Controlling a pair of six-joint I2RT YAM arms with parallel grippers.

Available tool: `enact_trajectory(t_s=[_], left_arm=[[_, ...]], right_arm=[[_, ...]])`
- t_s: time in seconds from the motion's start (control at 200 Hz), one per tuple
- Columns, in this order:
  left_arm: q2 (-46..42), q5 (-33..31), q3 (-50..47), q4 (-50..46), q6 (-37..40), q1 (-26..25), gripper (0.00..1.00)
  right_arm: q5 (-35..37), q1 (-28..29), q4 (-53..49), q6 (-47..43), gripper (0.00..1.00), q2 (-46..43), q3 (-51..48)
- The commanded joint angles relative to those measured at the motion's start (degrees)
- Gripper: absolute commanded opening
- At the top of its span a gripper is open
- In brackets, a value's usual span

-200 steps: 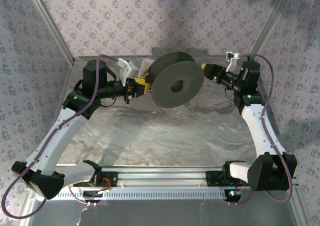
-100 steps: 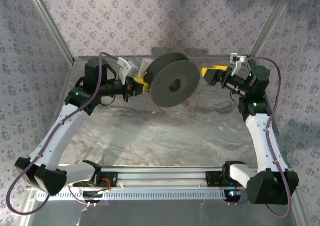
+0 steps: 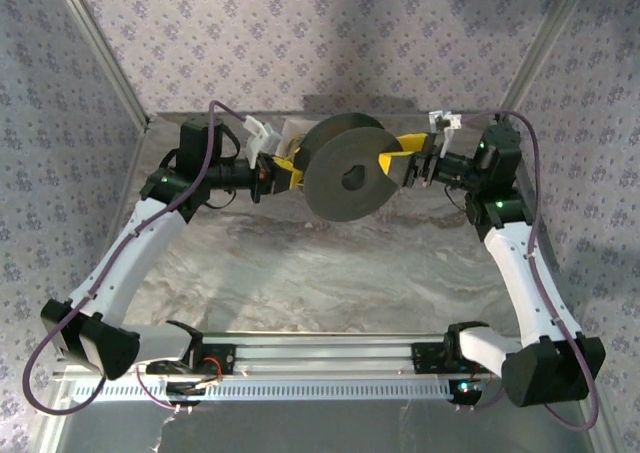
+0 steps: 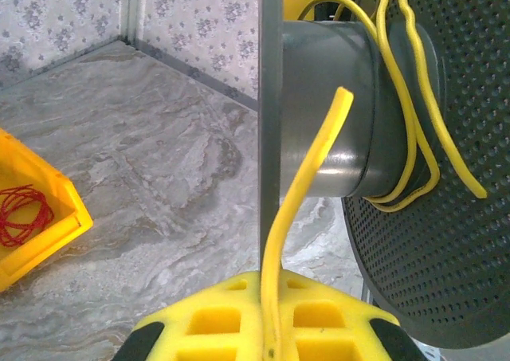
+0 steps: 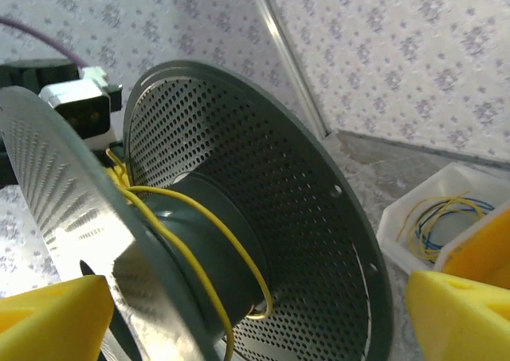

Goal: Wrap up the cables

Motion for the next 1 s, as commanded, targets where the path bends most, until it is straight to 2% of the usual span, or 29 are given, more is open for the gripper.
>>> enact_trajectory(t_s=[0.0,0.2,0.365,0.43,0.485,0.65,0.76,0.859,0.929,0.994], left_arm=[[0.3,5.0,1.6,2.6,0.4,0.2,0.00],[2.5,7.4,2.0,2.3,0.2,0.3,0.00],[3.4,6.2,2.1,2.8,-0.1,0.3,0.00],[3.0,4.8,1.9,3.0,-0.2,0.5,0.07],[2.7,3.6,1.9,3.0,-0.4,0.8,0.13],[1.2,0.7,2.1,2.7,-0.9,3.4,0.37],[0.0,-1.2,2.2,2.2,-1.2,6.0,0.48],[-1.3,-3.9,2.2,2.0,-1.7,8.6,0.62],[-2.4,-7.9,1.7,2.0,-2.4,10.3,0.69],[-3.2,-14.5,0.9,0.9,-2.5,10.9,0.76]], right_arm=[[-3.5,1.5,-0.8,-2.5,0.87,0.6,2.3],[-7.3,3.0,-3.1,-4.1,0.65,0.9,2.8],[-8.1,4.0,-6.3,-5.9,0.22,0.6,2.9],[-8.2,4.2,-7.4,-6.3,0.08,0.6,3.0],[-8.3,4.3,-7.8,-6.5,0.00,0.5,2.9],[-9.1,4.5,-9.5,-6.9,0.00,1.0,2.9],[-9.8,4.4,-10.8,-7.3,0.00,1.4,2.3],[-9.9,4.4,-14.1,-8.9,0.00,2.3,2.0],[-9.8,4.3,-18.8,-11.1,0.00,4.4,2.7],[-11.4,4.2,-23.6,-13.6,0.00,8.0,3.7]])
